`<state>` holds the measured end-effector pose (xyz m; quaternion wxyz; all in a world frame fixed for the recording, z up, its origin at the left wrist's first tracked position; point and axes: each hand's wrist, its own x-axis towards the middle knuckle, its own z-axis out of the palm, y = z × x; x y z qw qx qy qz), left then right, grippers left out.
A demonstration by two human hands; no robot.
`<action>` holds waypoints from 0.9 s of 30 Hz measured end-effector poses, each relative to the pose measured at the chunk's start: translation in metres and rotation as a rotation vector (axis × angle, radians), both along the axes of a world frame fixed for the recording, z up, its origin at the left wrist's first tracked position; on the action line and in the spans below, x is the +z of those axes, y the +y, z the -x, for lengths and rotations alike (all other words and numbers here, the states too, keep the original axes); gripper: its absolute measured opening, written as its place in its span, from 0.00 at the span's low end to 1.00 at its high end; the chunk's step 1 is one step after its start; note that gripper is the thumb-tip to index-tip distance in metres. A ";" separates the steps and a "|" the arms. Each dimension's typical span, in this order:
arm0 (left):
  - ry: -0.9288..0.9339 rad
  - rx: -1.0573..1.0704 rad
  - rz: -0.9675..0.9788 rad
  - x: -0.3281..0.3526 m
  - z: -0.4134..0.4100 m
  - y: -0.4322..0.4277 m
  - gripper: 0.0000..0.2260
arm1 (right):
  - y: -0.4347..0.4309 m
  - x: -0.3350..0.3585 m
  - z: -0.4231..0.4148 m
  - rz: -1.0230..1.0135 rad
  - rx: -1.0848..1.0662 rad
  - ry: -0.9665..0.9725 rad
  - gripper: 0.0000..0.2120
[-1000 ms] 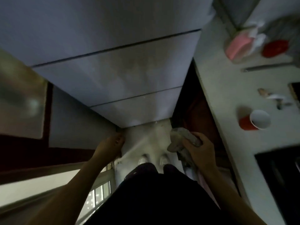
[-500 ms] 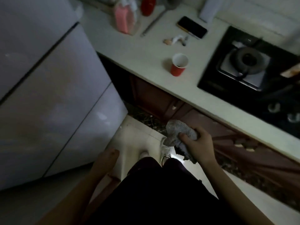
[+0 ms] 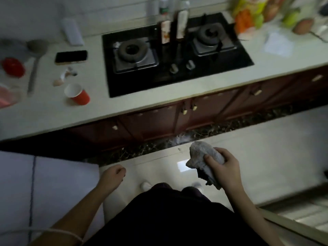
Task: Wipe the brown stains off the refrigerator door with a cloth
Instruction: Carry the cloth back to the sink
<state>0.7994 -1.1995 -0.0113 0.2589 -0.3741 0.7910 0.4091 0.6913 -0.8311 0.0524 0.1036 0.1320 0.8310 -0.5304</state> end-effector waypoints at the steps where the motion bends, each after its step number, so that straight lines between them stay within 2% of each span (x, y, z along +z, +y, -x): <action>1: -0.011 -0.011 -0.003 -0.004 0.007 0.012 0.12 | 0.020 0.000 -0.004 0.019 -0.052 0.001 0.07; 10: -0.060 -0.090 -0.019 -0.003 0.091 0.118 0.11 | 0.154 -0.007 -0.008 0.120 -0.376 0.006 0.06; 17: -0.171 -0.222 -0.032 -0.020 0.204 0.181 0.12 | 0.225 -0.011 0.015 0.145 -0.578 -0.028 0.06; 21: -0.249 -0.473 -0.018 -0.047 0.289 0.238 0.13 | 0.271 -0.012 0.042 0.122 -0.706 -0.039 0.07; 23: -0.211 -0.632 -0.003 -0.082 0.335 0.269 0.15 | 0.296 -0.010 0.058 0.086 -0.767 -0.049 0.07; 27: -0.103 -1.001 0.008 -0.045 0.413 0.397 0.13 | 0.343 -0.001 0.089 0.016 -0.905 -0.036 0.07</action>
